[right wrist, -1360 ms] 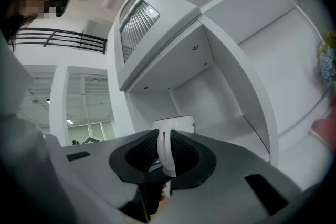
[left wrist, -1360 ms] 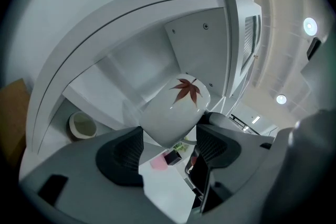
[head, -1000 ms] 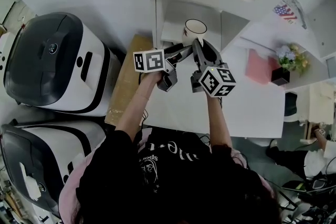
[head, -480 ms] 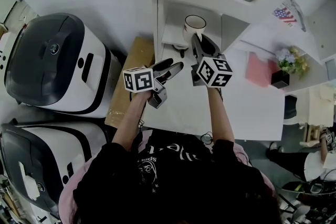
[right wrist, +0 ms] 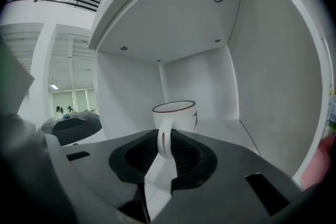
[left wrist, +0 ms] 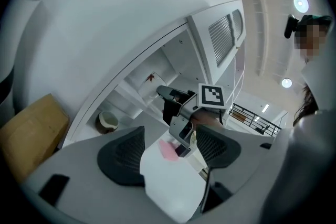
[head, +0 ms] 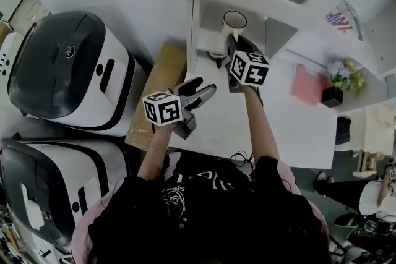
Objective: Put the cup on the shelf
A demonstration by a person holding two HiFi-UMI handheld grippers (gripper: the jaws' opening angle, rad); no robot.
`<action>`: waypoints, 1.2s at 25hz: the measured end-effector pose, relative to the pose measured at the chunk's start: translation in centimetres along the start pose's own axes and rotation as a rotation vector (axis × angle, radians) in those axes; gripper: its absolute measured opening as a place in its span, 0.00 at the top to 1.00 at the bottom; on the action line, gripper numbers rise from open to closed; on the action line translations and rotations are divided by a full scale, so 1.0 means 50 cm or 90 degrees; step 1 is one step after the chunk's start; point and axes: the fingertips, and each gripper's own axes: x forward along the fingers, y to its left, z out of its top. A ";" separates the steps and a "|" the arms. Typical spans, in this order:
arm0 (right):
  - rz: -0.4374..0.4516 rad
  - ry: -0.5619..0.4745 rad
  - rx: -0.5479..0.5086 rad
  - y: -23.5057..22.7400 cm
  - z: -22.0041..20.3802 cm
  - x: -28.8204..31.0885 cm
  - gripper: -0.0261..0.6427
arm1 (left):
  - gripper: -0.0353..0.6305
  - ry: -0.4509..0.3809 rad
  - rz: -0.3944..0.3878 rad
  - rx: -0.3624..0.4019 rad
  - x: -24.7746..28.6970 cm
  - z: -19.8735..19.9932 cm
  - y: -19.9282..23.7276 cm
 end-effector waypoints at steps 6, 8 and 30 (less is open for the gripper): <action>0.014 -0.002 0.007 -0.001 0.003 0.004 0.82 | 0.48 -0.023 0.000 0.003 -0.013 0.005 -0.020; 0.019 -0.001 0.027 -0.002 -0.001 -0.001 0.76 | 0.48 -0.026 0.001 0.004 -0.016 0.004 -0.025; 0.178 -0.039 0.049 0.069 -0.066 -0.340 0.67 | 0.56 -0.078 0.023 0.146 -0.011 -0.018 -0.158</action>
